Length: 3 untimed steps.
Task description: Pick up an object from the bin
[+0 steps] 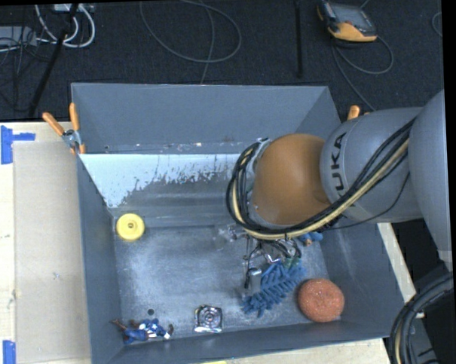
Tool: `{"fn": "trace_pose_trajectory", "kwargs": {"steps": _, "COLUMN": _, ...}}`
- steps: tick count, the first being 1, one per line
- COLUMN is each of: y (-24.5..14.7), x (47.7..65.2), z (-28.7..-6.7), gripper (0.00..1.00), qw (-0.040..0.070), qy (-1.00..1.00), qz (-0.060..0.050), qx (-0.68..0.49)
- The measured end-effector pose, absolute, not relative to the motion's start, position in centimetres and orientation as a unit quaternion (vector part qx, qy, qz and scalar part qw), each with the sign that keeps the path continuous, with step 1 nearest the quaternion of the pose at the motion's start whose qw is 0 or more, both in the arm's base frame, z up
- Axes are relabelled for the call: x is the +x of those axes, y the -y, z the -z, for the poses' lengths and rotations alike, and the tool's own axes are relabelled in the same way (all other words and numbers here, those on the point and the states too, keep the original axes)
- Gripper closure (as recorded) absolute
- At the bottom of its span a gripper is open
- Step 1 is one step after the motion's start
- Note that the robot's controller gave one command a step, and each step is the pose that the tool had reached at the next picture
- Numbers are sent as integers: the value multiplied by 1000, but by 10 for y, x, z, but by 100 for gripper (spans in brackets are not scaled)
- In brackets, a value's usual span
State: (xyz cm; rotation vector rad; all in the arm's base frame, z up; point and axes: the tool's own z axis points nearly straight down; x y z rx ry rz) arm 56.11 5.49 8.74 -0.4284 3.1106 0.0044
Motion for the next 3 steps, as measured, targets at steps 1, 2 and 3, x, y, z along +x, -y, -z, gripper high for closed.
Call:
{"fn": "trace_pose_trajectory", "kwargs": {"steps": 1, "y": -14, "x": 559, "z": -76, "gripper": 0, "qw": -2, "qy": -993, "qz": 1, "qx": -122}}
{"fn": "trace_pose_trajectory", "kwargs": {"steps": 2, "y": -13, "x": 513, "z": -76, "gripper": 0, "qw": 1, "qy": -983, "qz": 0, "qx": -184}}
{"fn": "trace_pose_trajectory", "kwargs": {"steps": 3, "y": 39, "x": 523, "z": -92, "gripper": 0, "qw": -1, "qy": -984, "qz": -2, "qx": -177}}
